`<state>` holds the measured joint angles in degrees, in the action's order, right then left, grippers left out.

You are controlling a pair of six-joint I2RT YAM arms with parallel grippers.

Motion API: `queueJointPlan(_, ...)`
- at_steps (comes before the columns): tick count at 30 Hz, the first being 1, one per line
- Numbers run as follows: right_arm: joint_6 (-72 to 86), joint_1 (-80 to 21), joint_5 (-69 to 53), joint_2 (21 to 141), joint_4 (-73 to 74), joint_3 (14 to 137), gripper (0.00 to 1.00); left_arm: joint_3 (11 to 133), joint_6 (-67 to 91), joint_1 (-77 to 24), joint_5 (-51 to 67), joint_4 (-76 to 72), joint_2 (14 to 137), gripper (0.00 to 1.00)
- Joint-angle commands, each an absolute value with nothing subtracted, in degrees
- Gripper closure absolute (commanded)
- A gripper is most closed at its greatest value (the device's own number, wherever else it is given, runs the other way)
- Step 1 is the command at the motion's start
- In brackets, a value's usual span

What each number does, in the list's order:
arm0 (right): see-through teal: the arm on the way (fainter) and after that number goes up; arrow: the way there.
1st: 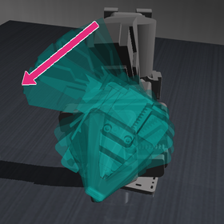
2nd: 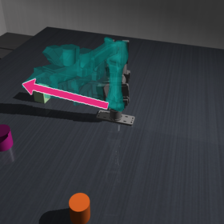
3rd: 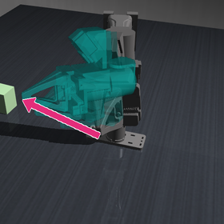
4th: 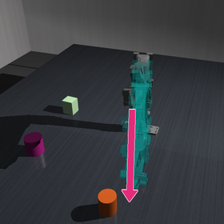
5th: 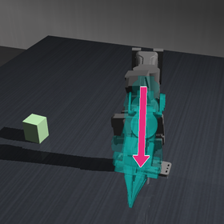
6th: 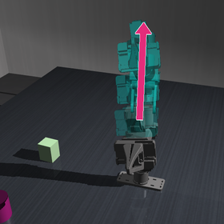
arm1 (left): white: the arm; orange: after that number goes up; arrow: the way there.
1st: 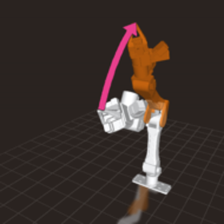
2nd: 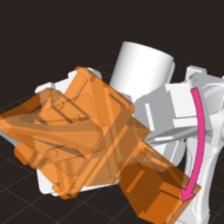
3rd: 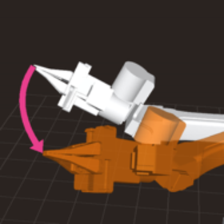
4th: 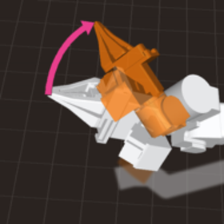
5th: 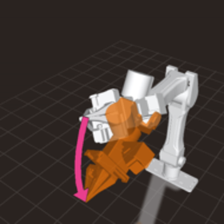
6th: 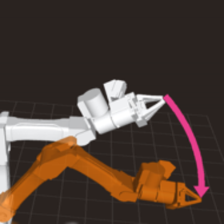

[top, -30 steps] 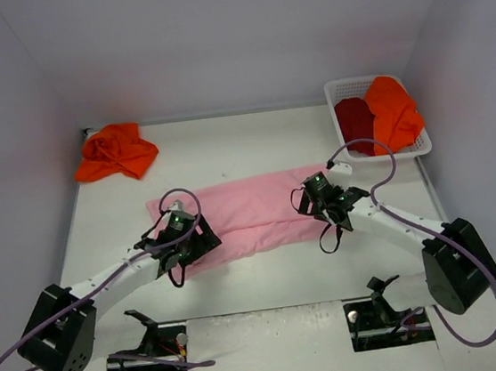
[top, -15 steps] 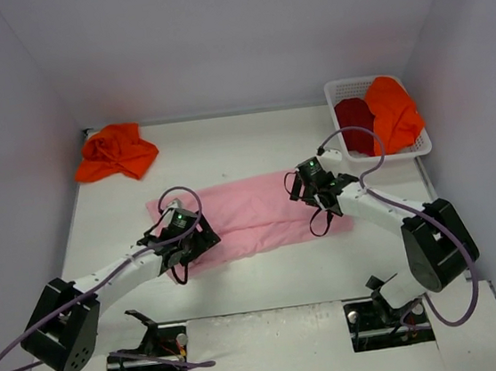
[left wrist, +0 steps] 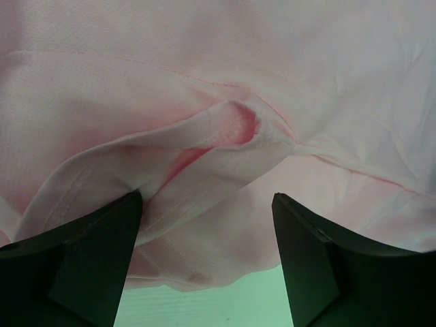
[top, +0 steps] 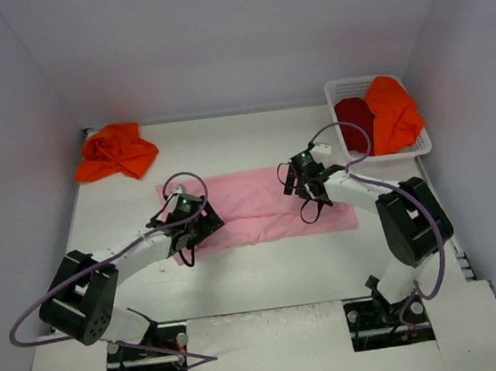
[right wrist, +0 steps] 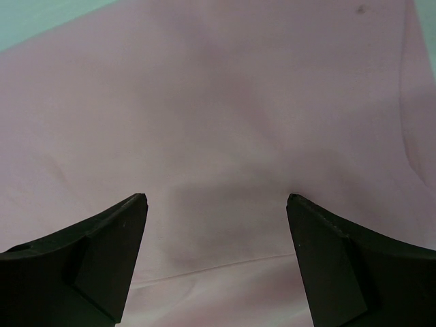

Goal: Fold and stack the t-shirts
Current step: Fold the tshirt

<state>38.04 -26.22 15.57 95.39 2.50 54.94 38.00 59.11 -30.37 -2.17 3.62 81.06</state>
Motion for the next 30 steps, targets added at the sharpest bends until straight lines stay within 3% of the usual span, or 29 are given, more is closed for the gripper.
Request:
queueJointPlan(1,37.27,-25.40,14.94,96.68,-1.21,57.83,0.20,38.85,57.83,-28.74,-1.32,2.55,83.67,0.28)
queueJointPlan(15,35.77,-23.47,15.12,95.54,-1.76,57.30,0.20,40.60,54.76,-23.03,1.06,-0.71,86.32,0.28)
queueJointPlan(30,37.88,-24.70,17.67,81.05,3.86,51.51,0.20,38.06,54.22,-23.64,-4.49,18.88,59.96,0.28)
